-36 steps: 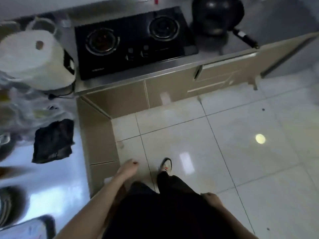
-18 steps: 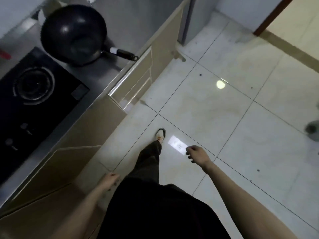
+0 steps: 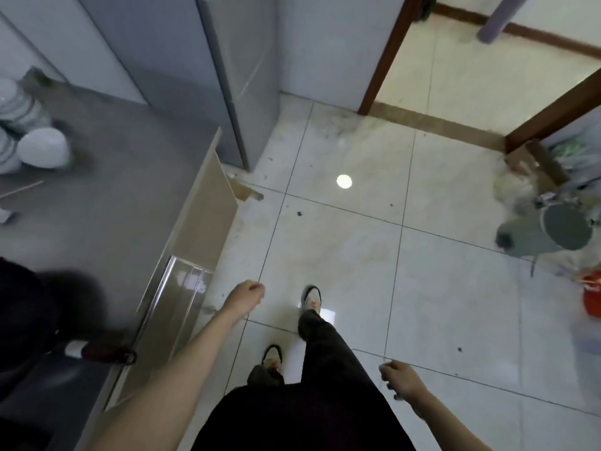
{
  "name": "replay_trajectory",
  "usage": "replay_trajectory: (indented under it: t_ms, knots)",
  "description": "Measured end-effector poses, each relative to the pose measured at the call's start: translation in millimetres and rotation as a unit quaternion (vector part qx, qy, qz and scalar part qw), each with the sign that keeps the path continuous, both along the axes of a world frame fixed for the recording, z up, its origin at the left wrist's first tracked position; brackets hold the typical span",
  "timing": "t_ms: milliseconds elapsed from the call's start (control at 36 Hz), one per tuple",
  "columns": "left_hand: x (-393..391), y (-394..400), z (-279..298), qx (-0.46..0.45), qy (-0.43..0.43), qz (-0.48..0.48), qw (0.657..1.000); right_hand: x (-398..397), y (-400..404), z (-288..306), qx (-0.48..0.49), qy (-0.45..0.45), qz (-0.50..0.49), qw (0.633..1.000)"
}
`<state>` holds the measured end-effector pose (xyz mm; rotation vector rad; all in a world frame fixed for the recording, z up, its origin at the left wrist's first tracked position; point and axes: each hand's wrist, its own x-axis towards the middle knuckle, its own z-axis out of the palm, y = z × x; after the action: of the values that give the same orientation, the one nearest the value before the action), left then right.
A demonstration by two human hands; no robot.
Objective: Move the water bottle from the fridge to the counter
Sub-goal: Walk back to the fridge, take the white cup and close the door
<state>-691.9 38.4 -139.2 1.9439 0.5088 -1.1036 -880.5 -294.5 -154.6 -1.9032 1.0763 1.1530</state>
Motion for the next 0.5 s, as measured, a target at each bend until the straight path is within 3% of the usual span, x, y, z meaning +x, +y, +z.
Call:
replay_trajectory:
  t_ms: [222, 500]
  knots:
    - [186.4, -69.2, -18.5, 0.007, -0.033, -0.009, 0.999, 142.9, -62.5, -39.9, 0.012, 0.018, -0.003, 1.0]
    - [255.9, -57.6, -43.1, 0.092, 0.152, 0.039, 0.983, 443.2, -108.8, 4.1, 0.05, -0.078, 0.002, 0.996]
